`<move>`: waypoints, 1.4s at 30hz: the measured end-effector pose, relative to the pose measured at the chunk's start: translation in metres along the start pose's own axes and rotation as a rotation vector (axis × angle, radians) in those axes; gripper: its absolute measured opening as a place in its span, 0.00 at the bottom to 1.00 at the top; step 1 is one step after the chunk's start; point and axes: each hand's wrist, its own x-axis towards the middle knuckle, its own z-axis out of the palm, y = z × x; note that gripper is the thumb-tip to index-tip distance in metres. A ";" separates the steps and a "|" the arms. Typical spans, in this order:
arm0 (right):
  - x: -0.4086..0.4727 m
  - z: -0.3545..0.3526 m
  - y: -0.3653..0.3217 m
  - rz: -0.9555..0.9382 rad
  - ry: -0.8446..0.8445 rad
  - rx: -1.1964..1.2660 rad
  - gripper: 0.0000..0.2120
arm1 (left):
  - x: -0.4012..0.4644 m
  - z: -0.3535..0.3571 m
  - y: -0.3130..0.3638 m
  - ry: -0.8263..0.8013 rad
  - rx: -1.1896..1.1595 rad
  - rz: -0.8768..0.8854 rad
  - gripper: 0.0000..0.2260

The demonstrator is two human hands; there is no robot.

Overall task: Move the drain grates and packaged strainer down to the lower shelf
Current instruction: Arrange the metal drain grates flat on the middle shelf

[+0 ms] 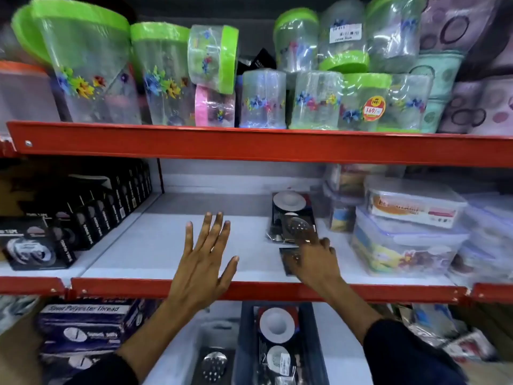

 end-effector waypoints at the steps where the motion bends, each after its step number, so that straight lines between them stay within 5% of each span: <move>1: 0.001 0.007 -0.001 0.076 -0.094 0.003 0.25 | -0.002 0.005 -0.003 -0.031 0.008 -0.019 0.32; 4: 0.002 0.022 -0.005 0.229 -0.205 0.019 0.32 | -0.009 0.021 -0.019 -0.097 0.015 -0.068 0.32; 12: 0.011 0.017 -0.013 0.231 -0.150 0.124 0.30 | -0.016 0.034 -0.059 -0.160 0.000 -0.136 0.32; 16: 0.025 0.009 -0.037 -0.078 -0.026 0.343 0.20 | -0.017 0.033 -0.087 -0.179 -0.045 -0.193 0.32; 21: 0.074 0.020 -0.090 -0.393 -0.301 0.410 0.36 | -0.019 0.031 -0.106 -0.201 -0.130 -0.220 0.32; 25: 0.112 0.051 -0.116 -0.572 -0.432 0.370 0.34 | -0.019 0.032 -0.107 -0.193 -0.171 -0.240 0.34; 35: 0.136 0.093 -0.123 -0.726 -0.536 0.326 0.29 | -0.018 0.037 -0.112 -0.177 -0.146 -0.227 0.37; 38: 0.130 0.085 -0.113 -0.682 -0.457 0.365 0.30 | -0.019 0.037 -0.113 -0.171 -0.133 -0.223 0.37; 42: 0.123 0.070 -0.079 -0.395 0.049 0.279 0.29 | -0.019 0.040 -0.113 -0.163 -0.126 -0.222 0.37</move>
